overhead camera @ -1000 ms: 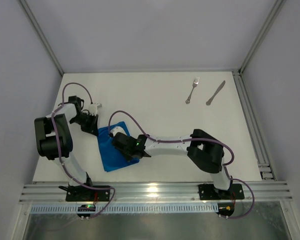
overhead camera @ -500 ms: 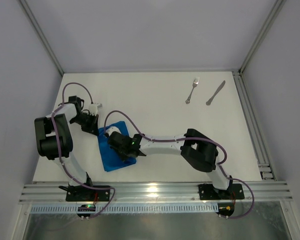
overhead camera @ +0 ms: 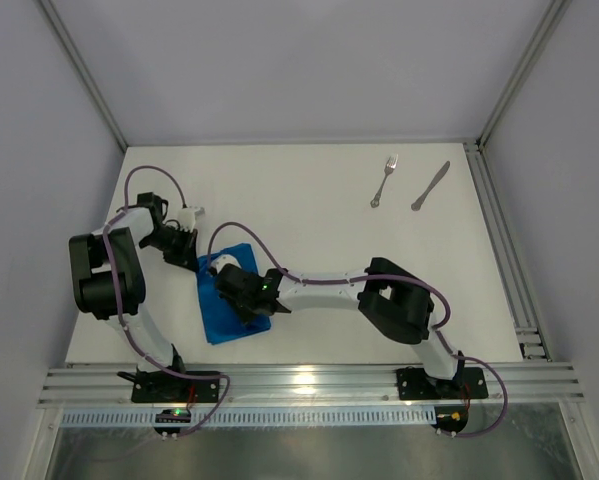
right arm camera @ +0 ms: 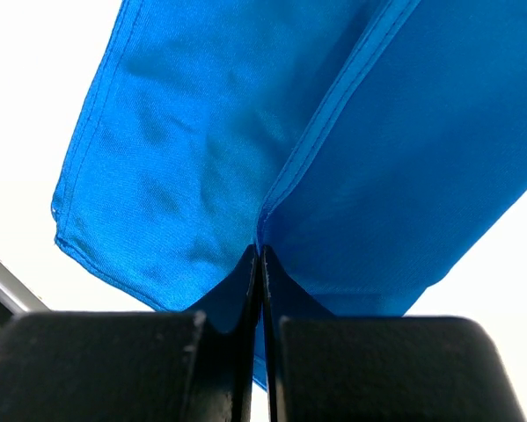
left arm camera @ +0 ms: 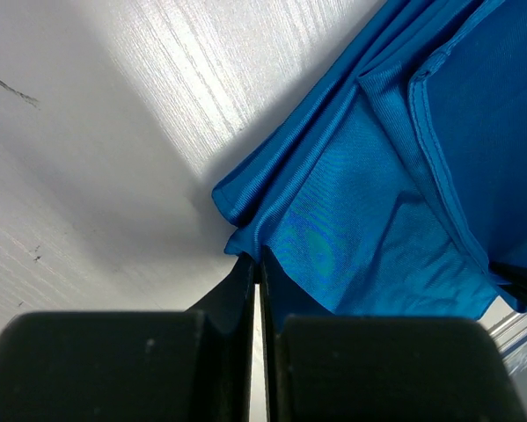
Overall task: Fold the napkin into a case and place the utensils inside
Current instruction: Fold the lower triangle-folded napkin at the center of the board.
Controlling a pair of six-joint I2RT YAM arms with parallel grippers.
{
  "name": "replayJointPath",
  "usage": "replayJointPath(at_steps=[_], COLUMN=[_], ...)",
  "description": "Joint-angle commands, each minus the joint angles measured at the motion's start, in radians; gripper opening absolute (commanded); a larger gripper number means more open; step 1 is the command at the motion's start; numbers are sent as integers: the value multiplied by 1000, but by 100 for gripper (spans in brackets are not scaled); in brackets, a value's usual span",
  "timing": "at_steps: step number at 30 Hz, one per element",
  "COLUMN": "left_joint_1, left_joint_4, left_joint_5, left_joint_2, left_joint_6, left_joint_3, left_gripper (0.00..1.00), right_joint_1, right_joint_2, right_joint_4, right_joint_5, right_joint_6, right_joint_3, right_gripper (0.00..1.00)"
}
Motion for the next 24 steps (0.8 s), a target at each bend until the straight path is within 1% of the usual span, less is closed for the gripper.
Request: replayJointPath(at_steps=[1,4,7,8,10,11,14,17,19,20,24], left_joint_1=[-2,-2,-2,-2,-2,-2,-3,-13,-36,-68,-140], left_joint_4=[6,3,-6,-15,-30,-41,-67,-87,-87,-84,-47], left_joint_5=[27,27,32,35,55,62,91,107,87,79,49], left_joint_2=[-3,-5,-20,-28,-54,-66,-124,-182,-207,-222,-209], left_joint_6=[25,27,21,18,12,10,-4,-25,-31,-34,-64], left_joint_3=[-13,-12,-1,4,22,30,65,100,111,114,114], left_gripper=[0,0,6,13,19,23,29,33,35,37,39], right_joint_1=[1,-6,-19,-19,-27,-27,-29,-29,-30,-30,-29], right_joint_2=[8,14,13,14,19,20,17,14,11,11,4], right_joint_4=[31,54,94,97,102,105,114,114,114,114,122], right_joint_5=[-21,-33,-67,-75,-75,-76,-84,-79,-73,-73,-72], right_joint_6=[1,19,39,44,47,46,46,42,41,39,38], right_joint_3=[24,-2,-46,-58,-68,-74,-82,-86,-88,-92,-98], right_gripper=[4,4,4,4,4,4,4,4,4,4,4])
